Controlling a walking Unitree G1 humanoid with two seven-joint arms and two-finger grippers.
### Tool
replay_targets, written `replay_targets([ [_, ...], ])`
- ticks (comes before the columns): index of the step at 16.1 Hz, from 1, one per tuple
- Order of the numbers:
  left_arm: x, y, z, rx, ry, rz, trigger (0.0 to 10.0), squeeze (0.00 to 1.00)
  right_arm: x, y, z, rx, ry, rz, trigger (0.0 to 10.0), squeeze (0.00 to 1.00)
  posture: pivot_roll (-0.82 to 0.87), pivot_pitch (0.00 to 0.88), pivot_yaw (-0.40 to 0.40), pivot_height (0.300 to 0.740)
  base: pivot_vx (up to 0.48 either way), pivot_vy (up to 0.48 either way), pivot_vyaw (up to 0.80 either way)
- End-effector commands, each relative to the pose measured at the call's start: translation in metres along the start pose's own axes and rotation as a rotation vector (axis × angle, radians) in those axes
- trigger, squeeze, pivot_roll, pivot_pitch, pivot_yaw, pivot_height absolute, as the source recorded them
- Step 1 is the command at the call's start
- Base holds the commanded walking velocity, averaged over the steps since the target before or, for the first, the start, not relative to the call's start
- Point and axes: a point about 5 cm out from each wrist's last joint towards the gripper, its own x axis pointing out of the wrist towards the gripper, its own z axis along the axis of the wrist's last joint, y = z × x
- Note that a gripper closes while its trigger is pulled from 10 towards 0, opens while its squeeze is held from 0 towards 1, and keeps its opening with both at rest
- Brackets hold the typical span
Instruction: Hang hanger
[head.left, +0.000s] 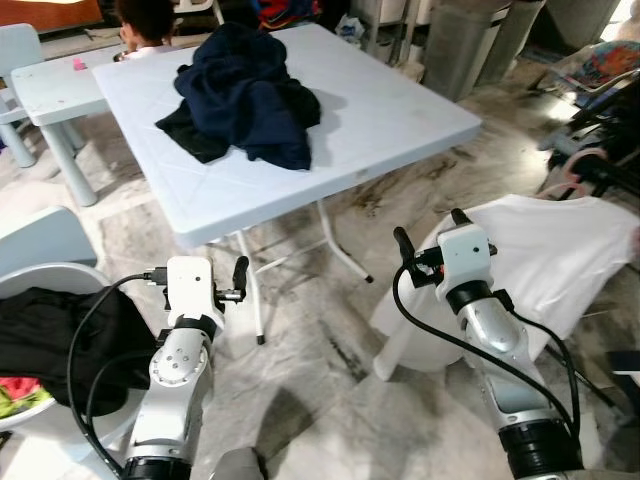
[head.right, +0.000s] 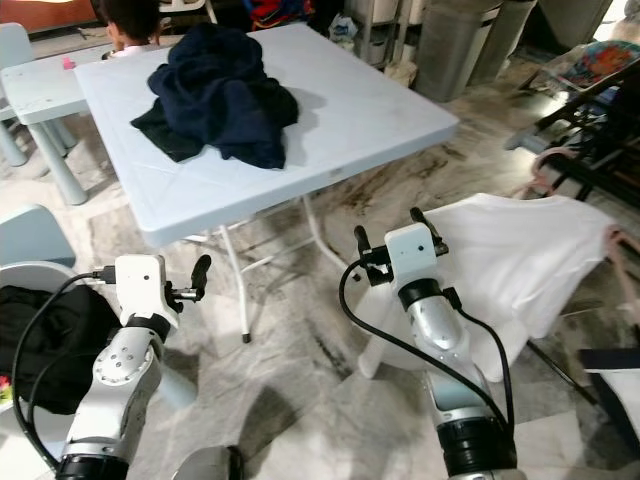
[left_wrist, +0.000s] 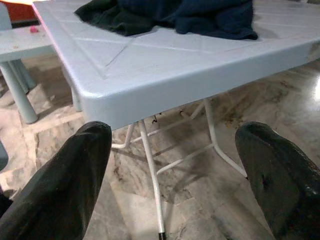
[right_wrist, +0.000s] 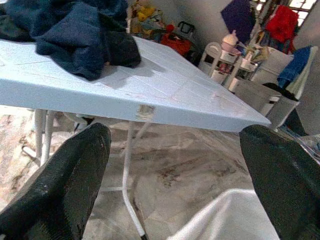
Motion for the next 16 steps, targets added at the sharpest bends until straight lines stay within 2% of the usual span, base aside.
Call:
replay_targets([
  [1,0.001,0.002,0.004,0.005,-0.017,0.007,10.0,0.0,0.004,0.002,0.005,0.003,-0.02,0.019,10.0,0.0,0.02,0.019,-0.056,0.74,0.0,0.48,0.0],
  [8,0.011,-0.005,0.006,0.032,-0.012,-0.042,10.0,0.0,0.0,0.006,0.006,0.029,-0.034,0.018,10.0,0.0,0.0,0.011,-0.001,0.74,0.0,0.48,0.8],
  [11,0.013,-0.003,0.01,0.046,-0.036,-0.042,10.0,0.0,0.001,0.009,0.006,0.041,-0.037,0.013,10.0,0.0,0.01,0.01,0.006,0.74,0.0,0.48,0.74],
  [15,0.014,0.001,0.015,0.032,-0.068,-0.004,10.0,0.0,0.002,0.01,0.006,0.051,-0.039,0.006,10.0,0.0,0.01,0.018,0.009,0.74,0.0,0.0,0.0],
  [16,0.014,0.001,0.014,0.015,-0.058,-0.025,10.0,0.0,0.003,0.01,0.007,0.045,-0.04,0.005,10.0,0.0,0.01,0.018,0.009,0.74,0.0,0.0,0.0],
])
